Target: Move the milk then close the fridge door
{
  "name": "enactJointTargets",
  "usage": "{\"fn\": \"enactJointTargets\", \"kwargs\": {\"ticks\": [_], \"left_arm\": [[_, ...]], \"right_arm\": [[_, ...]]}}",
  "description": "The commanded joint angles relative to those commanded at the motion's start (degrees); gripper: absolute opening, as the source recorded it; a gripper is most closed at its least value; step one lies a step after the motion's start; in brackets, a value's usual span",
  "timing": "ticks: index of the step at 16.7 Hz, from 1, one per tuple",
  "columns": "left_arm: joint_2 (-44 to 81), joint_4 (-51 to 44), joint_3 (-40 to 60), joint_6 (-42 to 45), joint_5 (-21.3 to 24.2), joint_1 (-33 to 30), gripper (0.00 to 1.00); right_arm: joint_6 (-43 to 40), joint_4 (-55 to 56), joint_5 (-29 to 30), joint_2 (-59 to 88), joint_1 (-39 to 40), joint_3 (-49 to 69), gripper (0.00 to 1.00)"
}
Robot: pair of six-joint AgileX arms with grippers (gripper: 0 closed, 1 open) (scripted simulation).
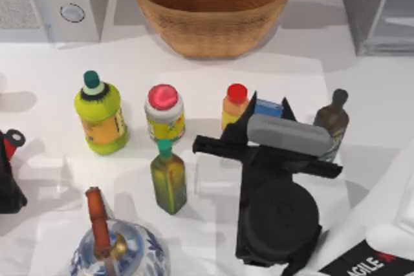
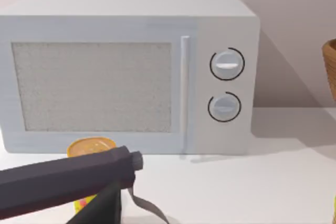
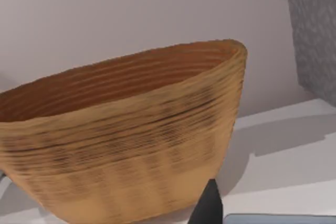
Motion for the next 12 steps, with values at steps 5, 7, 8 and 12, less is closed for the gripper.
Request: {"fn": "enactJointTargets", "kwargs": {"ticks": [5, 7, 8, 12], "left_arm": [[0.0, 0.0, 0.0, 0.0, 0.0, 0.0, 1.00], [0.0, 0.0, 0.0, 0.0, 0.0, 0.0, 1.00], [0.0, 0.0, 0.0, 0.0, 0.0, 0.0, 1.00], [0.0, 0.0, 0.0, 0.0, 0.0, 0.0, 1.00]], "right_arm": [[0.3, -3.5, -21.9, -12.5, -15.7, -3.7, 0.00], [-0.3, -6.9, -31.6, -16.5, -24.1, -6.2, 0.00], [-0.7, -8.8, -36.3, -18.4, -28.5, -7.5, 0.00], [-2.6, -16.8, -53.2, -25.6, -45.4, -12.2, 0.00]]}}
